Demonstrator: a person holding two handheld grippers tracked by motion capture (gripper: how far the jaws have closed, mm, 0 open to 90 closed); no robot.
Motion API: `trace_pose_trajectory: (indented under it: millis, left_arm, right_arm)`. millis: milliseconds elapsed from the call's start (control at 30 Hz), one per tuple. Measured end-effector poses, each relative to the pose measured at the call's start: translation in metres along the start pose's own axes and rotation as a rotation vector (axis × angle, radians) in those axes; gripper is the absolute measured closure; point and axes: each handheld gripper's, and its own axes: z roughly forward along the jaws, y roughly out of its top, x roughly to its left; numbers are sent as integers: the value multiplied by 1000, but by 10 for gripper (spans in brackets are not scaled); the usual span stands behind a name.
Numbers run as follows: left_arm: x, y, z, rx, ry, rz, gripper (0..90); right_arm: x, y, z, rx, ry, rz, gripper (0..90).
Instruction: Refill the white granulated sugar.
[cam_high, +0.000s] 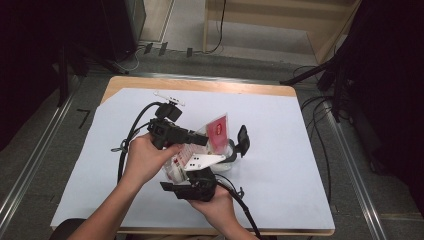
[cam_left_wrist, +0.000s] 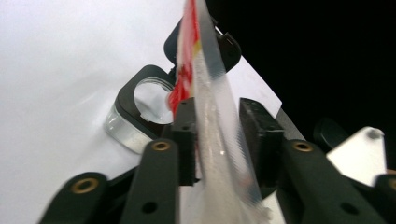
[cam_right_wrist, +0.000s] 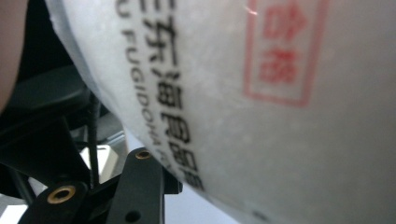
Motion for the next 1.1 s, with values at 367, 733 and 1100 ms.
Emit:
trace_pose_trajectory:
  millis: [367, 733, 1100]
  left_arm:
    - [-1, 0, 3, -2, 19, 12, 635]
    - [-2, 2, 4, 5, 38, -12, 671]
    - [-4, 6, 3, 8, 42, 3, 672]
  right_arm:
    - [-4, 3, -3, -27, 53, 56, 622]
    - [1, 7, -4, -15, 13, 40, 591]
    - [1, 11, -5, -15, 10, 39, 618]
